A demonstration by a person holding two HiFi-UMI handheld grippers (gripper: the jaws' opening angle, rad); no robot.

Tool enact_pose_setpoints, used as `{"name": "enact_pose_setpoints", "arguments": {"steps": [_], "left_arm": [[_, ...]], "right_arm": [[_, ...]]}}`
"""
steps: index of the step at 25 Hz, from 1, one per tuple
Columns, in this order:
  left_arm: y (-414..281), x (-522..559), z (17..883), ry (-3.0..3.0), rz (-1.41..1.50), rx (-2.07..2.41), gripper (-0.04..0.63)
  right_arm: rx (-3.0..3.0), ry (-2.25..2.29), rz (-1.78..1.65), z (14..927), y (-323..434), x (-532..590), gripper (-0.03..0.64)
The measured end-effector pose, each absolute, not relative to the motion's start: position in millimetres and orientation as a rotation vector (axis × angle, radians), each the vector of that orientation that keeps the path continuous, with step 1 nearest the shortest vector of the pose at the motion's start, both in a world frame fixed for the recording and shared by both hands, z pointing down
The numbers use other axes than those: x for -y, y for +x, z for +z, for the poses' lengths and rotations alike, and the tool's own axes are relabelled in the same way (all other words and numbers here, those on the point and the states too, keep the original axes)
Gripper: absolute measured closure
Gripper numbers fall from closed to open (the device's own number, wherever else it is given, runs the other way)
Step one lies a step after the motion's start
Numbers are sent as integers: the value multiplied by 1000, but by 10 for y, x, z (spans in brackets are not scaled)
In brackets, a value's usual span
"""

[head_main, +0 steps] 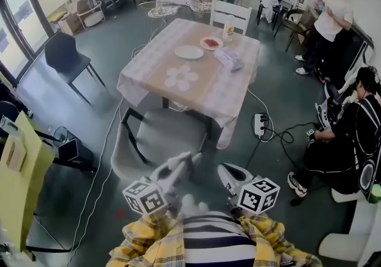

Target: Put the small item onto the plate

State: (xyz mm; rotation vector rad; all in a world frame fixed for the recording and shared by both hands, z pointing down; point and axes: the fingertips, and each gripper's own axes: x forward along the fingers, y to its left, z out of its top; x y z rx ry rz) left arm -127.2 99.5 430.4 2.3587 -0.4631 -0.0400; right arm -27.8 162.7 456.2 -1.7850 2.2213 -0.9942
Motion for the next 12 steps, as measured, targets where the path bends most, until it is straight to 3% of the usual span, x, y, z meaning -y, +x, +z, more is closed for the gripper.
{"name": "enact_pose_setpoints", "arguments": {"steps": [12], "left_arm": [[-1258,-567,4241,2396,-3,392,512]], "right_arm": [[-2201,-1833,-976,4478,-387,-1205,618]]}}
